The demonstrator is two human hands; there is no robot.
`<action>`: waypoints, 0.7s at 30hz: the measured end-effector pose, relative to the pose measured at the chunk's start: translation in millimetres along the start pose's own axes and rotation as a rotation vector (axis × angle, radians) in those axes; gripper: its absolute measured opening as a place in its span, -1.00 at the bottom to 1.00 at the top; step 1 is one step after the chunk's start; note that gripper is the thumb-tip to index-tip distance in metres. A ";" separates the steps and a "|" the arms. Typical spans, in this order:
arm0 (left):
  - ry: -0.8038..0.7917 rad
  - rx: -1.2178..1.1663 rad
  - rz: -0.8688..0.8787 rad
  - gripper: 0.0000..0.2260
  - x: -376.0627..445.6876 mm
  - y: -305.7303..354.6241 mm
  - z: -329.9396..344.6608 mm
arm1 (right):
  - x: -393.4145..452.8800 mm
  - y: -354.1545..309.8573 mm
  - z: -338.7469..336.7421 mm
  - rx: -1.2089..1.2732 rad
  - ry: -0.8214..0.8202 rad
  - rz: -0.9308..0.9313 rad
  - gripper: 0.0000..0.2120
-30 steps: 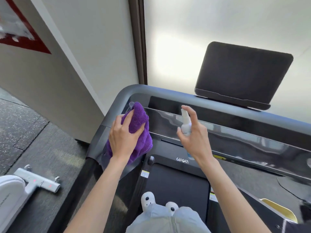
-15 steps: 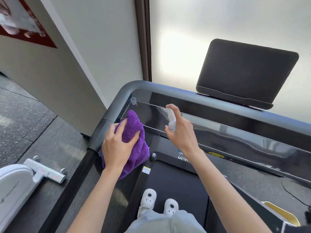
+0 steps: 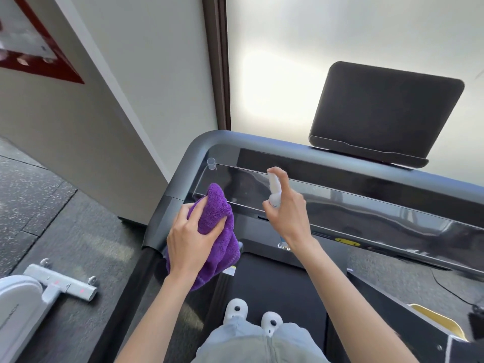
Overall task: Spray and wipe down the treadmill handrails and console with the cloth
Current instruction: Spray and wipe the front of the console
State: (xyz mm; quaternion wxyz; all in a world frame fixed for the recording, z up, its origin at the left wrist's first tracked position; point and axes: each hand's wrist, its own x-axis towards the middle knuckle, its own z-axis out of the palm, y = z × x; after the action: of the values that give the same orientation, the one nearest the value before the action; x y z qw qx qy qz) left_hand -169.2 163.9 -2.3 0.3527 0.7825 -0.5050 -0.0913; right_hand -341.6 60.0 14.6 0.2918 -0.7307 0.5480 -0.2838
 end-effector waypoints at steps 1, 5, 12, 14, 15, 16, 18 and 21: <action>-0.005 -0.005 -0.003 -0.51 1.4 -0.3 1.2 | -0.6 2.0 -1.9 0.016 0.001 -0.001 -0.39; -0.024 -0.028 0.016 -0.51 6.8 2.2 7.0 | -6.1 5.0 -11.5 0.141 -0.014 0.020 -0.36; -0.066 -0.053 0.032 -0.53 12.9 5.4 18.2 | -10.7 6.0 -32.2 0.228 0.053 -0.020 -0.24; -0.080 -0.053 0.034 -0.53 16.1 6.0 22.1 | -12.5 9.1 -38.8 0.222 0.085 -0.026 -0.28; -0.090 -0.056 0.034 -0.52 17.6 6.4 24.3 | -13.3 11.3 -40.8 0.200 0.104 -0.026 -0.32; -0.100 -0.061 0.035 -0.52 19.0 7.1 26.4 | -14.1 13.4 -42.3 0.170 0.128 -0.021 -0.36; -0.115 -0.077 0.043 -0.51 20.9 9.0 30.2 | -15.2 17.1 -44.0 0.137 0.171 0.019 -0.41; -0.141 -0.086 0.059 -0.51 23.4 11.3 34.7 | -16.9 23.6 -46.4 0.137 0.198 0.055 -0.46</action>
State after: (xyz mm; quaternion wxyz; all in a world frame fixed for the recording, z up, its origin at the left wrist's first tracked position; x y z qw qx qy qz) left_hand -183.6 125.3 -15.6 0.3522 0.7431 -0.5468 -0.1573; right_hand -394.8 65.6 26.6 0.2933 -0.6621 0.5733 -0.3832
